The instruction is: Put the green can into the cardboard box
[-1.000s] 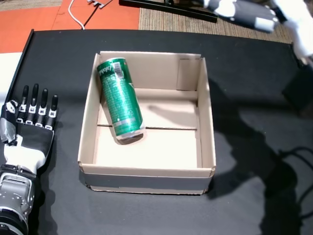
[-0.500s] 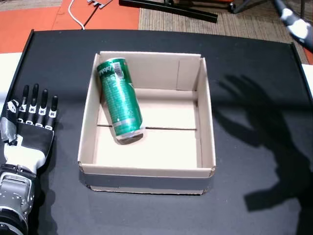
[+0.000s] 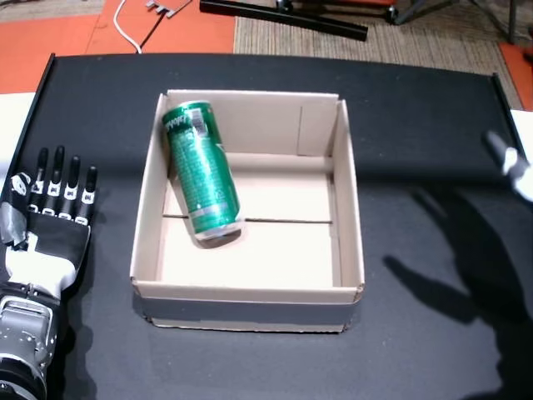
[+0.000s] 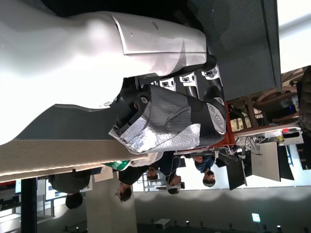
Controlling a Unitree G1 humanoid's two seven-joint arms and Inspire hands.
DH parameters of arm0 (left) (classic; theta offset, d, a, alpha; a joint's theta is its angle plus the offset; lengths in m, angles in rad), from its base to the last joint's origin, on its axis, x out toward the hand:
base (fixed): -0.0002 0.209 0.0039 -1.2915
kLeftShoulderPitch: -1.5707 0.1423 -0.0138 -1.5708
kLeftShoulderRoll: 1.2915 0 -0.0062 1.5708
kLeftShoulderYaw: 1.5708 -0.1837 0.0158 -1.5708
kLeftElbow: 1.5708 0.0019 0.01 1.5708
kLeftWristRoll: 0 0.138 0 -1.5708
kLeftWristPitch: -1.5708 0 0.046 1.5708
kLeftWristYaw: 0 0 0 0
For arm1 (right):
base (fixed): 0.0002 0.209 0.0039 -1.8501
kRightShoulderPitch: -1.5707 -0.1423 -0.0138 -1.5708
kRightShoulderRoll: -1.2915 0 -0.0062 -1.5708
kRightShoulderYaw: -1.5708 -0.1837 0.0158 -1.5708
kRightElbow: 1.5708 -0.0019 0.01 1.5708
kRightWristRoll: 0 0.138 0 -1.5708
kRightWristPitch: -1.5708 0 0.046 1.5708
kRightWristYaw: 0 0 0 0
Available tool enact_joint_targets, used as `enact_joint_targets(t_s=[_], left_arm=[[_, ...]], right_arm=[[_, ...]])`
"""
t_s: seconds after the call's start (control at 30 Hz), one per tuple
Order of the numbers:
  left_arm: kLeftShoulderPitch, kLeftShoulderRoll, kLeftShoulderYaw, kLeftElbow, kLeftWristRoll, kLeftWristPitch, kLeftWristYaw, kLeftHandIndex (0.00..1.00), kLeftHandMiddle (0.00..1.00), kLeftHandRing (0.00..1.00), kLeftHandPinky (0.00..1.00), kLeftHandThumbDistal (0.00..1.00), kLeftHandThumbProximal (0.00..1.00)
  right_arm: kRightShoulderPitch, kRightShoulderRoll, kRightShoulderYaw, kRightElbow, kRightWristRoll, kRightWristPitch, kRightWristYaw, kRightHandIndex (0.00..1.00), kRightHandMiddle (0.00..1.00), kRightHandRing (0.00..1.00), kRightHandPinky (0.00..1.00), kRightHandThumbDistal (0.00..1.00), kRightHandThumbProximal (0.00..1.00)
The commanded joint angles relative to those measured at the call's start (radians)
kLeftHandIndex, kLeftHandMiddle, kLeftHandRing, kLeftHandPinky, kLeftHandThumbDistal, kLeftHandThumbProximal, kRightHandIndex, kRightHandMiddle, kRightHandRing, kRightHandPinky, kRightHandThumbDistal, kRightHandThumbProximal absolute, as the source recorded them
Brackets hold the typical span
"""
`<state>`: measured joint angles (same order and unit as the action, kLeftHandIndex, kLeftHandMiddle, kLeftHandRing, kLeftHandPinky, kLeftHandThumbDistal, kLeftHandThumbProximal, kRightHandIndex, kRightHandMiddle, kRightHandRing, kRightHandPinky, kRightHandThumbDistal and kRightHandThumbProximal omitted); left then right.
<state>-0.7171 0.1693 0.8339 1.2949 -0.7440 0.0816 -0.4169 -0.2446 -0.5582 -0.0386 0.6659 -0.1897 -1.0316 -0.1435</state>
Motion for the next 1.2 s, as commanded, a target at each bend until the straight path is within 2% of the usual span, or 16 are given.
enact_joint_targets(t_s=[0.0,0.1,0.17,0.23,0.3,0.47,0.53,0.6,0.7,0.77,0.87,1.03,1.13,1.17], left_arm=[[0.084,-0.023,-0.008,0.046,0.028,0.017,0.053,0.52,0.5,0.61,0.78,0.0,0.47],[0.081,-0.023,-0.005,0.045,0.024,0.02,0.062,0.54,0.51,0.61,0.78,0.0,0.48],[0.08,-0.022,-0.009,0.044,0.028,0.018,0.067,0.55,0.51,0.61,0.76,0.0,0.5],[0.08,-0.021,-0.011,0.044,0.031,0.015,0.071,0.53,0.5,0.6,0.74,0.0,0.51],[0.081,-0.02,-0.01,0.045,0.029,0.018,0.067,0.5,0.49,0.59,0.74,0.0,0.52],[0.079,-0.016,-0.005,0.045,0.023,0.02,0.076,0.49,0.48,0.59,0.75,0.0,0.51],[0.078,-0.014,-0.006,0.045,0.025,0.019,0.08,0.49,0.47,0.56,0.71,0.0,0.51],[0.078,-0.011,-0.009,0.045,0.029,0.02,0.08,0.5,0.47,0.56,0.7,0.0,0.52],[0.077,-0.008,-0.009,0.045,0.028,0.023,0.082,0.49,0.48,0.56,0.69,0.0,0.54],[0.076,-0.008,-0.008,0.045,0.026,0.022,0.085,0.51,0.48,0.57,0.7,0.0,0.54],[0.074,-0.01,-0.003,0.045,0.021,0.02,0.086,0.54,0.49,0.58,0.7,0.0,0.51],[0.071,-0.01,-0.004,0.044,0.024,0.018,0.085,0.53,0.5,0.58,0.71,0.0,0.53],[0.072,-0.008,-0.008,0.044,0.028,0.019,0.078,0.52,0.49,0.59,0.73,0.0,0.55],[0.072,-0.008,-0.008,0.044,0.028,0.019,0.078,0.54,0.5,0.6,0.74,0.0,0.55]], right_arm=[[0.053,0.016,-0.017,-0.024,0.01,0.009,0.009,0.81,0.86,0.89,0.98,0.75,0.49],[0.115,0.034,-0.028,-0.034,0.003,-0.003,0.017,0.82,0.87,0.9,0.99,0.7,0.48],[0.155,0.053,-0.031,-0.04,0.027,-0.014,0.029,0.83,0.88,0.92,1.0,0.73,0.52],[0.19,0.075,-0.028,-0.04,0.074,-0.03,0.058,0.84,0.89,0.93,1.0,0.7,0.51],[0.219,0.098,-0.03,-0.037,0.086,-0.04,0.071,0.84,0.88,0.92,1.0,0.72,0.53],[0.279,0.16,-0.019,-0.011,0.084,-0.049,0.095,0.84,0.88,0.91,1.0,0.81,0.56],[0.289,0.186,-0.008,0.025,0.097,-0.066,0.115,0.86,0.89,0.91,1.0,0.83,0.55],[0.286,0.208,0.009,0.071,0.142,-0.089,0.169,0.88,0.91,0.93,1.0,0.92,0.55],[0.281,0.229,0.012,0.12,0.174,-0.107,0.218,0.89,0.92,0.95,1.0,1.0,0.6],[0.28,0.247,0.007,0.151,0.189,-0.115,0.235,0.9,0.92,0.96,1.0,0.99,0.6],[0.271,0.273,-0.001,0.196,0.217,-0.134,0.26,0.9,0.92,0.97,1.0,0.93,0.58],[0.239,0.286,-0.017,0.259,0.219,-0.137,0.28,0.89,0.93,0.98,1.0,0.95,0.58],[0.22,0.293,-0.022,0.3,0.211,-0.139,0.293,0.89,0.94,0.98,1.0,0.88,0.6],[0.215,0.299,-0.022,0.309,0.222,-0.13,0.308,0.89,0.94,0.99,1.0,0.91,0.58]])
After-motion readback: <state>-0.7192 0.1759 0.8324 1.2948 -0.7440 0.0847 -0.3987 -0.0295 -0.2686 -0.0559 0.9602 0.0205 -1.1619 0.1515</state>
